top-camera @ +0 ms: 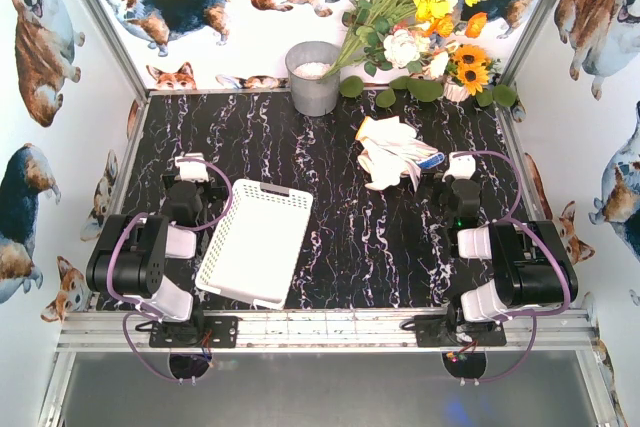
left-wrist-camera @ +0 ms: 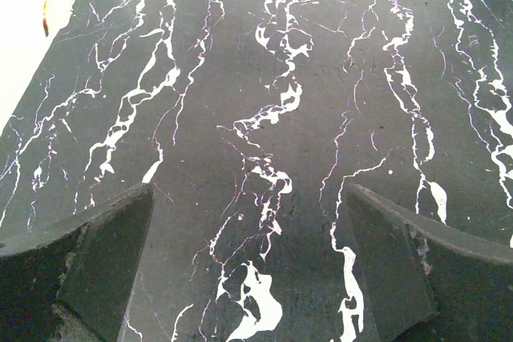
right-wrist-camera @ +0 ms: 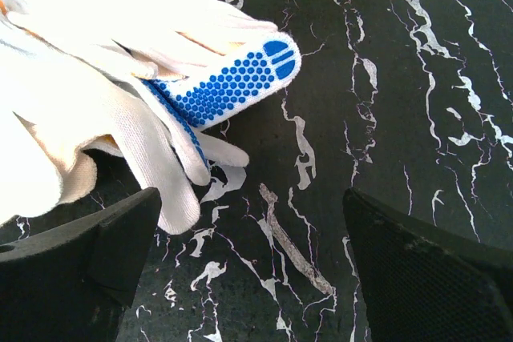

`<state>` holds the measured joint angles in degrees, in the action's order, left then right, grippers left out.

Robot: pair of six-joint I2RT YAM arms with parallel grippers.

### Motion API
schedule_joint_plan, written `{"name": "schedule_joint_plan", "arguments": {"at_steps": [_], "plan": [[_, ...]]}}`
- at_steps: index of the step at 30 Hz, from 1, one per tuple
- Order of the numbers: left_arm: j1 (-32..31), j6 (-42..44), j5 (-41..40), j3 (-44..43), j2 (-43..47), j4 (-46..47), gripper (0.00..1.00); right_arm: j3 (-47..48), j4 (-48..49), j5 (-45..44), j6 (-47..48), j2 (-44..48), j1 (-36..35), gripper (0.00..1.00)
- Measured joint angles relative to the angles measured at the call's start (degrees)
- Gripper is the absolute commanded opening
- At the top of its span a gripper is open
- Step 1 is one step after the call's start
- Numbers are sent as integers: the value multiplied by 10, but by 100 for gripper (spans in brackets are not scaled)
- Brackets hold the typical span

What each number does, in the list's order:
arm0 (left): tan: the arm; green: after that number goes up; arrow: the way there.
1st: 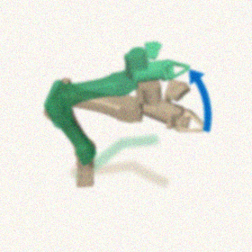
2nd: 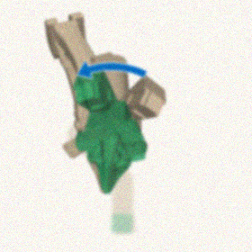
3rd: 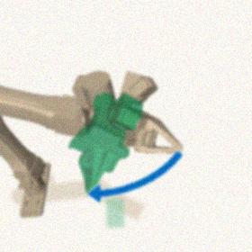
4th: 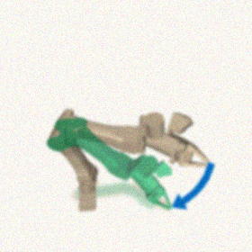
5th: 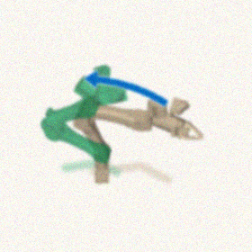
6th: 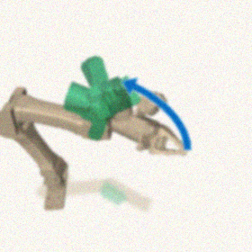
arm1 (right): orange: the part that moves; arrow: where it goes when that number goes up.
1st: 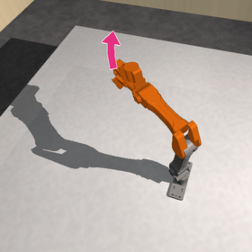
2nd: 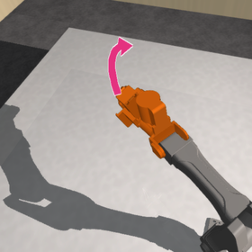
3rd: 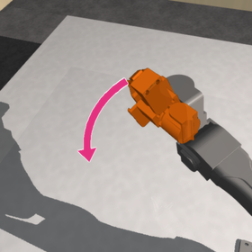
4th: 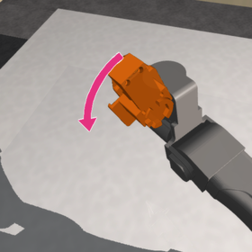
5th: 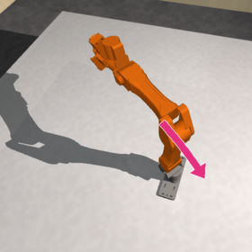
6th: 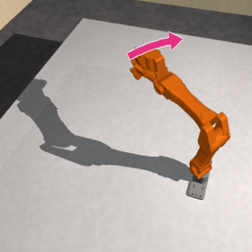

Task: Put the gloves into the storage basket
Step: Pick up the glove from the center of the board.

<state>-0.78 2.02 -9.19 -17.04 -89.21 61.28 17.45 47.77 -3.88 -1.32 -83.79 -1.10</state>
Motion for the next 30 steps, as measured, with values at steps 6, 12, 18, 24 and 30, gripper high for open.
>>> {"name": "schedule_joint_plan", "arguments": {"at_steps": [6,12,18,24,30], "plan": [[0,0,0,0,0,0,100,0,0,0,0,0,0,100],[4,-3,0,0,0,-1,100,0,0,0,0,0,0,100],[5,-10,-21,17,56,-21,100,-7,-35,-36,-5,38,-2,100],[5,-76,-91,-26,266,-196,100,60,-251,-100,-68,249,-2,96],[5,-182,-141,-154,334,-453,100,215,-445,-41,-119,310,-3,93]]}}
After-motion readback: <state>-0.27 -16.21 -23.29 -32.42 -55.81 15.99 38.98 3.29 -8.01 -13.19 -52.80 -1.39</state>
